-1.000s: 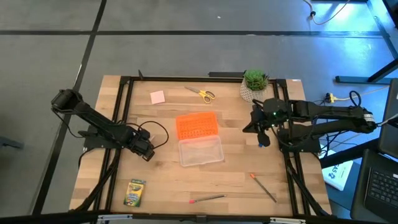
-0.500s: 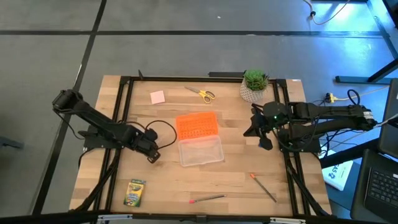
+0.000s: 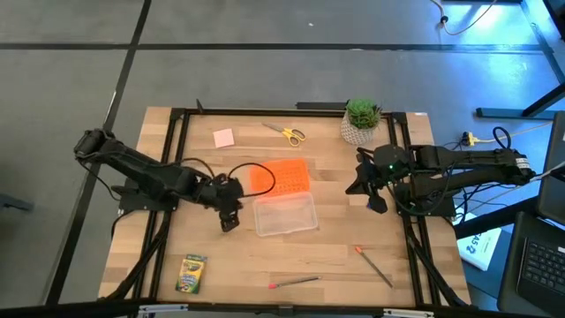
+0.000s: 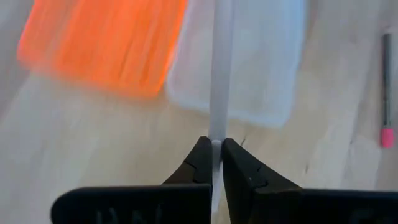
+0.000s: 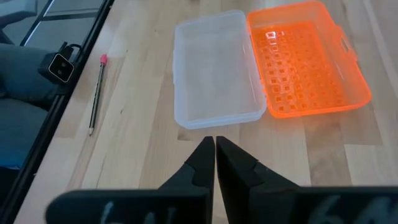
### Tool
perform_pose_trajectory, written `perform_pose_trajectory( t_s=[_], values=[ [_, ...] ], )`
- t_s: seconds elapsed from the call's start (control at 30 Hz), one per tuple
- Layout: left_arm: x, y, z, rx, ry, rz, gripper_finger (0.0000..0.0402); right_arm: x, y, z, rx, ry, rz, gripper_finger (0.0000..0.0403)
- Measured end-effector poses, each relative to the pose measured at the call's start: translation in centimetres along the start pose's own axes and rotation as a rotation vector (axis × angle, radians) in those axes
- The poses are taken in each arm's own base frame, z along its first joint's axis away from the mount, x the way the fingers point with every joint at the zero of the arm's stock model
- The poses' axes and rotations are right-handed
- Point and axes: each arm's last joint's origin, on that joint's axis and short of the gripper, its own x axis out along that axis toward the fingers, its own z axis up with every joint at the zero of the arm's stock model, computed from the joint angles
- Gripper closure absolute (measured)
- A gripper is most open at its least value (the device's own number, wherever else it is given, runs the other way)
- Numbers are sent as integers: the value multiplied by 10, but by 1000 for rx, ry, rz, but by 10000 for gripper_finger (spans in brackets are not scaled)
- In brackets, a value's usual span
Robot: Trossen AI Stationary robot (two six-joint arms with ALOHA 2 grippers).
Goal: Pack school essentials
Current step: Put the pink pen into the supply box
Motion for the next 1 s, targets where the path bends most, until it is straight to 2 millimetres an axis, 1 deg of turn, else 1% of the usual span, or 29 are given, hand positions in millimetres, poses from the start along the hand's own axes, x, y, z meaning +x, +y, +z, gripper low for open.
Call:
perform_pose_trajectory(
  t_s=[0.17,0.27,0.37,0.53,0.67,0.77,1.0],
  values=[
    [13,-2,23,146,-104,-31,397,0,0,0,0,0,0,383],
    [30,-4,31,207,-131,-43,397,0,0,0,0,0,0,383],
    [48,-3,36,208,-139,-33,397,0,0,0,0,0,-1,383],
    [73,-1,37,212,-96,-52,397,0,0,0,1,0,0,383],
    [89,-1,31,222,-29,-67,397,0,0,0,0,0,0,383],
    [95,-2,30,237,-18,-73,397,0,0,0,0,0,-1,383],
    [102,3,30,256,2,-45,397,0,0,0,0,0,-1,383]
  ],
)
